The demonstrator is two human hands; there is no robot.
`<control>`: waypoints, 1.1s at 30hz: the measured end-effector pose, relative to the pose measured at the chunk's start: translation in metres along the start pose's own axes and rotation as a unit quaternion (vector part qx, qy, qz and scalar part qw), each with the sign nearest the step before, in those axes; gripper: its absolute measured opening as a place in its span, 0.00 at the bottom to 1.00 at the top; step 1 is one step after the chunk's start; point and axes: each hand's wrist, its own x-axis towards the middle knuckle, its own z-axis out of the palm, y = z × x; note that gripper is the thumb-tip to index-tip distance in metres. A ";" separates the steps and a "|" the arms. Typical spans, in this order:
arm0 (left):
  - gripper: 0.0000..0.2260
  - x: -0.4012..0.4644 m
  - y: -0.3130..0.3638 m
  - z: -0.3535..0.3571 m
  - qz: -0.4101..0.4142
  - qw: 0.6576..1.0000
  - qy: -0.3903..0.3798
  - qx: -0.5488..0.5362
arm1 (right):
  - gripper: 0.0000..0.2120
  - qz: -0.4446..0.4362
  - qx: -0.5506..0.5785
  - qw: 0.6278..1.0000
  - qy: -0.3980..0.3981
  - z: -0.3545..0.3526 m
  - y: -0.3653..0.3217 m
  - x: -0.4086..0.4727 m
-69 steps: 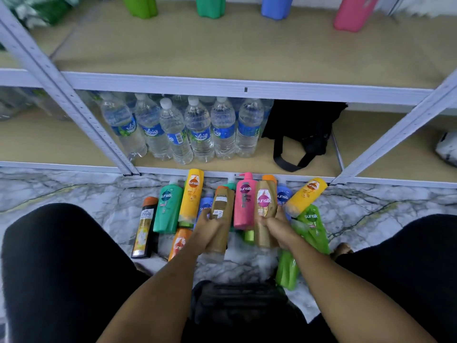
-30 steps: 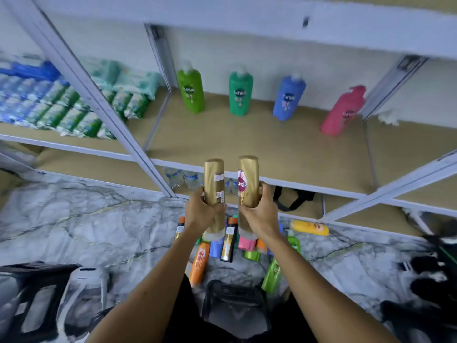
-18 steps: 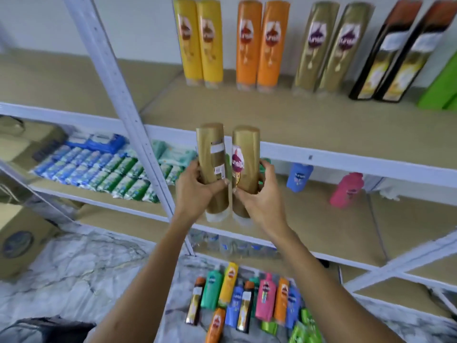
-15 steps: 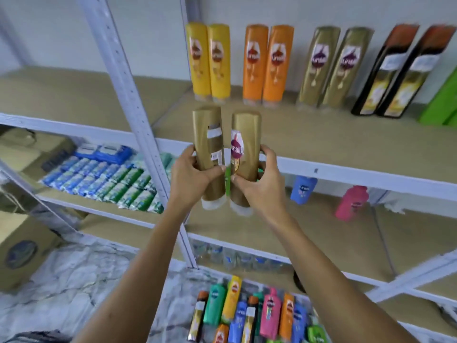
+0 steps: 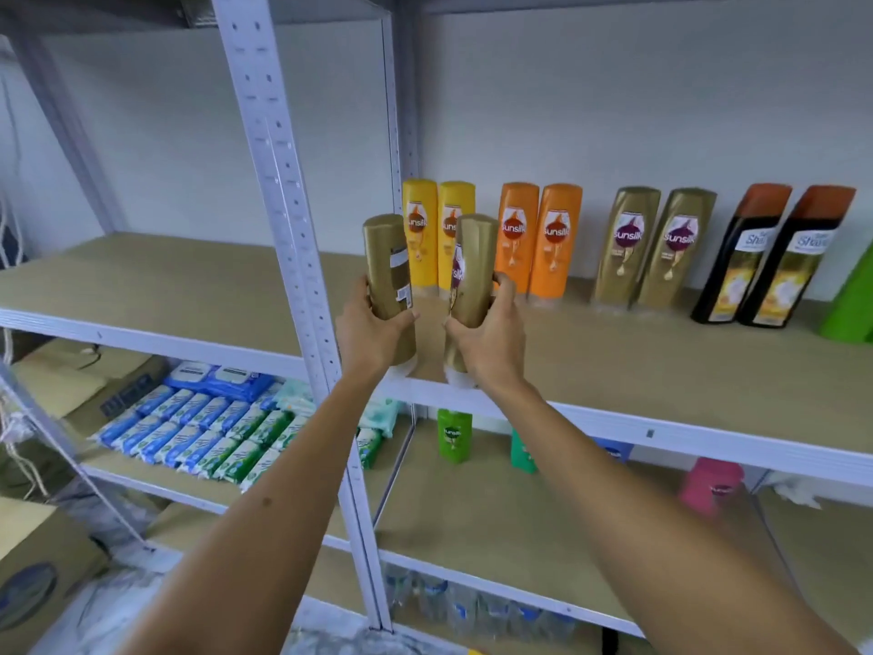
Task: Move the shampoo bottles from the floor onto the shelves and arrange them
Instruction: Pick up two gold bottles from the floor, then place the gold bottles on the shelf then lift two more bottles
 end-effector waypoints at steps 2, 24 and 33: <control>0.26 0.004 -0.003 0.003 0.007 1.000 0.001 0.021 | 0.34 0.010 -0.025 1.000 0.007 0.011 0.003 0.003; 0.25 -0.005 -0.054 0.004 -0.060 0.987 -0.110 0.103 | 0.37 0.073 -0.003 0.982 -0.171 0.035 0.036 -0.001; 0.23 -0.040 -0.066 0.004 -0.046 0.982 -0.058 0.173 | 0.33 0.071 -0.106 0.983 -0.132 0.017 0.043 -0.027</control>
